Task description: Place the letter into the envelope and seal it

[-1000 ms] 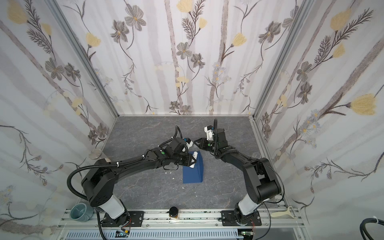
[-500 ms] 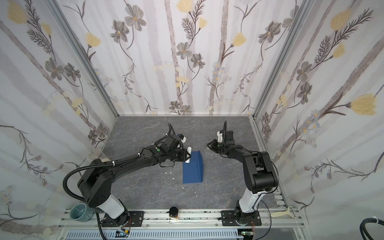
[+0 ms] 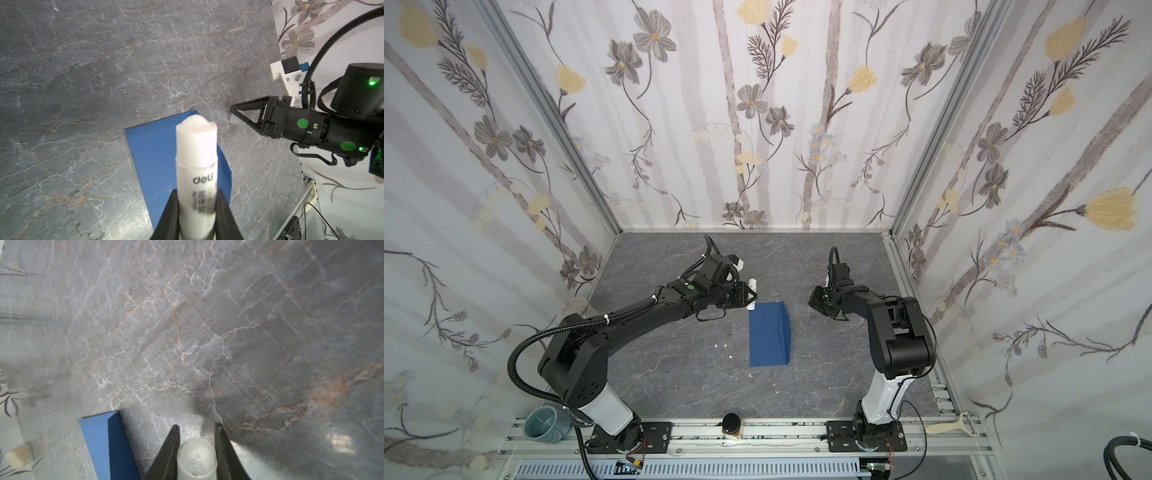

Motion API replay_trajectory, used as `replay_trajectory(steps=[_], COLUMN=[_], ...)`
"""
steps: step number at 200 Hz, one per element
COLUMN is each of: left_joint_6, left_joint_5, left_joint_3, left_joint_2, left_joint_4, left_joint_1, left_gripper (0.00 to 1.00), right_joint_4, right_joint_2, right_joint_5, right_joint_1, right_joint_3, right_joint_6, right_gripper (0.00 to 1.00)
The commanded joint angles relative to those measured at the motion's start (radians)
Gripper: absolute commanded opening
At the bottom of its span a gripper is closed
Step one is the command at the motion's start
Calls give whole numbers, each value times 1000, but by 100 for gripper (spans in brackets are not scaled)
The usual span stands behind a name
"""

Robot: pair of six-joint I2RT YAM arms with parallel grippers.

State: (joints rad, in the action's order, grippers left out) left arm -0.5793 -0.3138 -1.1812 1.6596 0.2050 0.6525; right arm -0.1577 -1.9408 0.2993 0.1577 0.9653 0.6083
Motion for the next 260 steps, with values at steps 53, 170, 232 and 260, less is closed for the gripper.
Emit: replay_trajectory(steps=[53, 170, 232, 260], left_joint_6=[3, -37, -303, -475], left_joint_5=[-74, -84, 15, 59], left_joint_3=[46, 101, 124, 200], left_joint_2=[-60, -110, -134, -170], left_joint_4=[-76, -115, -246, -462], left_joint_1=[-69, -94, -91, -75], left_gripper=[0, 0, 0, 0], right_joint_4=[-102, -117, 29, 173], right_joint_2=[-37, 97, 416, 534], right_joint_5=[-89, -148, -31, -12], right_joint_1=[17, 28, 111, 234], right_joint_3=[76, 105, -15, -85], right_joint_6=[4, 2, -43, -40], right_gripper=[41, 45, 50, 53])
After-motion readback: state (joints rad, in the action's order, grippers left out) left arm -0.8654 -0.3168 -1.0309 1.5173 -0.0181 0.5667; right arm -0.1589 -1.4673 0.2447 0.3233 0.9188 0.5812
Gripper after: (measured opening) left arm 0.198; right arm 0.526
